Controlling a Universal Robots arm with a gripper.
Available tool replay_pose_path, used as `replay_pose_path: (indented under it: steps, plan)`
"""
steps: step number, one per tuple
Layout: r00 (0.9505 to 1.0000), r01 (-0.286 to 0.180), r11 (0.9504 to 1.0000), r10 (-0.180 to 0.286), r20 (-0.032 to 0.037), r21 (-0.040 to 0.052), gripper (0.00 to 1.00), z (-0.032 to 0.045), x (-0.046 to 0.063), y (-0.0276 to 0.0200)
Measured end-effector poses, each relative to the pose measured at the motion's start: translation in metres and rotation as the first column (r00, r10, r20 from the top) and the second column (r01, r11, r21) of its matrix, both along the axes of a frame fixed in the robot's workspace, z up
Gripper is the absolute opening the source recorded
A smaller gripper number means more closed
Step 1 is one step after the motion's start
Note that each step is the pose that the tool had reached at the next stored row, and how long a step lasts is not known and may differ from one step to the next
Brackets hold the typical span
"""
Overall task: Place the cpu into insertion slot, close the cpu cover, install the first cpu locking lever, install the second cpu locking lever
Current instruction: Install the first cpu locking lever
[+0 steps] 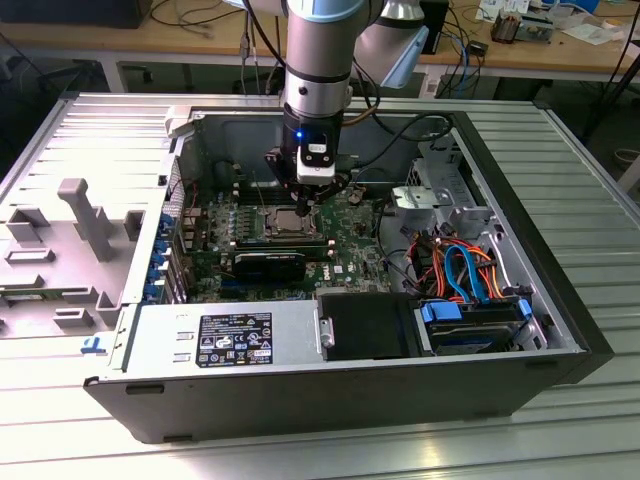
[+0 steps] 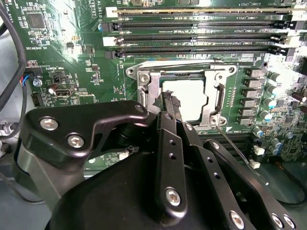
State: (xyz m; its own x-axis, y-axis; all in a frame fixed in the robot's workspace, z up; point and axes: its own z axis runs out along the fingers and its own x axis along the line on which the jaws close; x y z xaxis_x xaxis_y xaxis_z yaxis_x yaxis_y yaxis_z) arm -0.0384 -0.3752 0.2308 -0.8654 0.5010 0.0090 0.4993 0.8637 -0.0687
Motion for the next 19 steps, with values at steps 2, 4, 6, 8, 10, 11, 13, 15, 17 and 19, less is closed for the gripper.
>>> replay_pose_path:
  steps: [2,4,6,8,10,11,13,15,17,19]
  plan:
    - [1.0,-0.003,1.0,0.003,-0.0001,0.0,0.11,0.0,0.0,0.0]
    - [1.0,-0.005,1.0,0.005,-0.0001,0.0,0.11,0.0,0.0,0.0]
    - [1.0,-0.008,1.0,0.008,0.0,0.0,0.11,0.0,0.0,0.0]
    - [1.0,-0.01,1.0,0.01,0.0,0.0,0.11,0.0,0.0,0.0]
    - [0.9999,-0.012,0.9999,0.012,-0.0001,0.0,0.11,0.0,0.0,0.0]
    - [0.9999,-0.014,0.9999,0.014,0.0,0.0,0.11,0.0,0.0,0.0]
    - [0.9999,-0.016,0.9999,0.016,0.0,0.0,0.11,0.0,0.0,0.0]
    - [0.9998,-0.019,0.9998,0.019,0.0,0.0,0.11,0.0,0.0,0.0]
    - [0.9998,-0.022,0.9998,0.022,0.0,-0.0001,0.11,0.0,0.0,0.0]
    - [0.9997,-0.026,0.9997,0.026,0.0,0.0,0.11,0.0,0.0,0.0]
